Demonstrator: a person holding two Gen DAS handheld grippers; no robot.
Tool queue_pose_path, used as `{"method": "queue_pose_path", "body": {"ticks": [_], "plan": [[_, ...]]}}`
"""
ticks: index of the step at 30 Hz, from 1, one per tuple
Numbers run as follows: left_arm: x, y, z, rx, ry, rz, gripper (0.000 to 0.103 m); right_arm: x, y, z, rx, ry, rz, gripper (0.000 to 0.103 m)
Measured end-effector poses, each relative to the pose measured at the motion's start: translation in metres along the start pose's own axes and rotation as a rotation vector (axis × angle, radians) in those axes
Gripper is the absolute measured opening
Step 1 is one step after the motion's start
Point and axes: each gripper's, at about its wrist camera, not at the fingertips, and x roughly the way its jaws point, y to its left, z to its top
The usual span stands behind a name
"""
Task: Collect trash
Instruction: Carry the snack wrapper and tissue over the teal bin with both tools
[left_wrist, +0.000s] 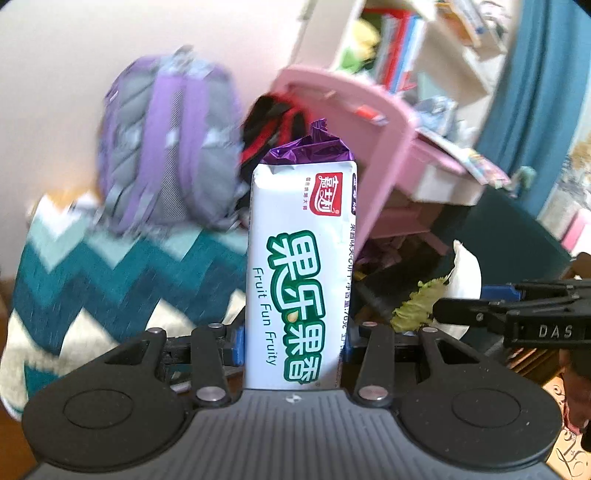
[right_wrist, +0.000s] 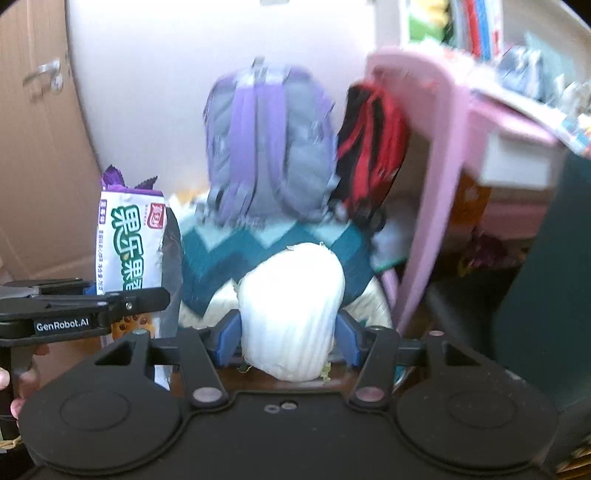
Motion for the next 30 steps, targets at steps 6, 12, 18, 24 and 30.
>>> {"method": "queue_pose_path", "body": {"ticks": [6, 12, 18, 24, 30], "plan": [[-0.008, -0.084, 0.055, 0.144, -0.05, -0.085, 0.043, -0.063, -0.047, 0.031, -0.008, -0.104, -0.102, 0.053], [0.008, -0.168, 0.101, 0.263, -0.07, -0.184, 0.043, -0.106, -0.1, 0.053, -0.009, -0.155, -0.203, 0.053], [0.039, -0.242, 0.138, 0.325, -0.08, -0.241, 0.043, -0.128, -0.16, 0.066, 0.015, -0.165, -0.305, 0.053], [0.077, -0.312, 0.164, 0.365, -0.07, -0.287, 0.044, -0.134, -0.214, 0.065, 0.059, -0.127, -0.384, 0.054], [0.123, -0.361, 0.173, 0.41, -0.024, -0.251, 0.044, -0.12, -0.248, 0.059, 0.062, -0.037, -0.409, 0.054]]}}
